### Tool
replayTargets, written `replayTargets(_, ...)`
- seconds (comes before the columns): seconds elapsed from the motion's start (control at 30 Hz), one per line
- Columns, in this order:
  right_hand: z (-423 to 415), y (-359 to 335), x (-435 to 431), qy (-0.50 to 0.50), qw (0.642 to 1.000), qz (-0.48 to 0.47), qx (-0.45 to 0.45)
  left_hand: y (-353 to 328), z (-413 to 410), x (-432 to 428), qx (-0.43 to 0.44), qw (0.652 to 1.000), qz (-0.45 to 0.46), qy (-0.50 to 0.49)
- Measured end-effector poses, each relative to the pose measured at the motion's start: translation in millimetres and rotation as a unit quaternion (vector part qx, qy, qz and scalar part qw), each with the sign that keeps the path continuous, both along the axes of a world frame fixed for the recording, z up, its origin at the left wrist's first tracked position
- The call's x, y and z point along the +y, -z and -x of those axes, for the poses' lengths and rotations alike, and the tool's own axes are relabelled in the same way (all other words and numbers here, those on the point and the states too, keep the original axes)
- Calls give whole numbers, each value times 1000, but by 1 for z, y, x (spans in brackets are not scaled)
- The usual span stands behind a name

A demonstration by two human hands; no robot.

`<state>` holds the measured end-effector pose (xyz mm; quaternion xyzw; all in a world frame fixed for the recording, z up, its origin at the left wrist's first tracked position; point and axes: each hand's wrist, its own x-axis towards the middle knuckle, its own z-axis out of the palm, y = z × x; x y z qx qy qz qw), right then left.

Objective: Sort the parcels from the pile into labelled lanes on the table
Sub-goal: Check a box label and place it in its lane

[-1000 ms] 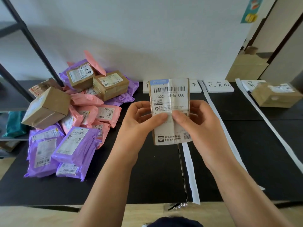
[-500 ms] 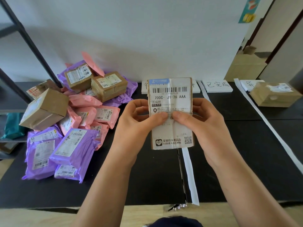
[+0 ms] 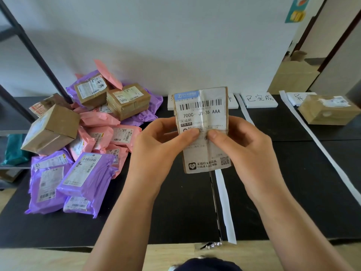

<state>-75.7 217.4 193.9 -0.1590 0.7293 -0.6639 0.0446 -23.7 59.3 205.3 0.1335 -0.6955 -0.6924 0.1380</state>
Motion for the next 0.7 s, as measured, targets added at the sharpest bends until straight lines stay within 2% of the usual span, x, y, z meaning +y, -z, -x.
replayTargets(0.4, -5, -8, 6, 43, 999, 12, 0, -9, -3, 1, -18, 999, -41, 5)
replayTargets(0.7, -8, -11, 4, 28, 999, 23, -33, -10, -4, -4, -45, 999, -18, 5)
